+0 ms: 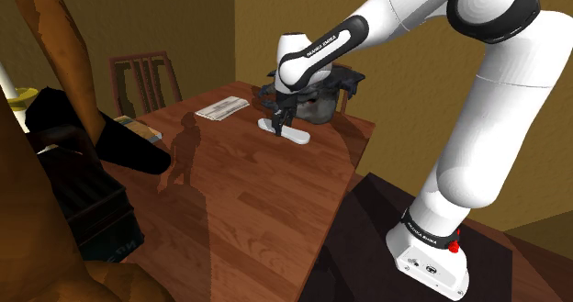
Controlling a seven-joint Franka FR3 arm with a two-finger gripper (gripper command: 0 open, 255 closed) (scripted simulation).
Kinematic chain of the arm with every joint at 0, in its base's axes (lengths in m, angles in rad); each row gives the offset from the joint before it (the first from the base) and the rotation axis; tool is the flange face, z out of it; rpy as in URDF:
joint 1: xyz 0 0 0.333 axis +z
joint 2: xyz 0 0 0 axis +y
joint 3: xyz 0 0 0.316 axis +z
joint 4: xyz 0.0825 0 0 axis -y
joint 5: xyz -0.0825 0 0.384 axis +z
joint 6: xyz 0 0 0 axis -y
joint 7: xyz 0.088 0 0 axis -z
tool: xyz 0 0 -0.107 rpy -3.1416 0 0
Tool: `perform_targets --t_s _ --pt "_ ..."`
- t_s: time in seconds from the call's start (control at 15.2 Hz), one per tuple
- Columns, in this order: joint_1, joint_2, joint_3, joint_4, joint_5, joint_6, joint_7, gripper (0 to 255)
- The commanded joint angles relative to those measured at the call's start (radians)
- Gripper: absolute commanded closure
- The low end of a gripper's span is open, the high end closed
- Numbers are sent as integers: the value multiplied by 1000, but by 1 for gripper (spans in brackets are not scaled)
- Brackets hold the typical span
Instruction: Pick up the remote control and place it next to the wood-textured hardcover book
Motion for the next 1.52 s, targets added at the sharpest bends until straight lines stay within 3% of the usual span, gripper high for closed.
perform_targets --t_s 0.0,0.53,1.45 --pt "0 0 0 0 0 0 0 255" --pt "0 0 0 0 0 0 0 255" --pt "1 -98 1 82 2 -180 -4 255"
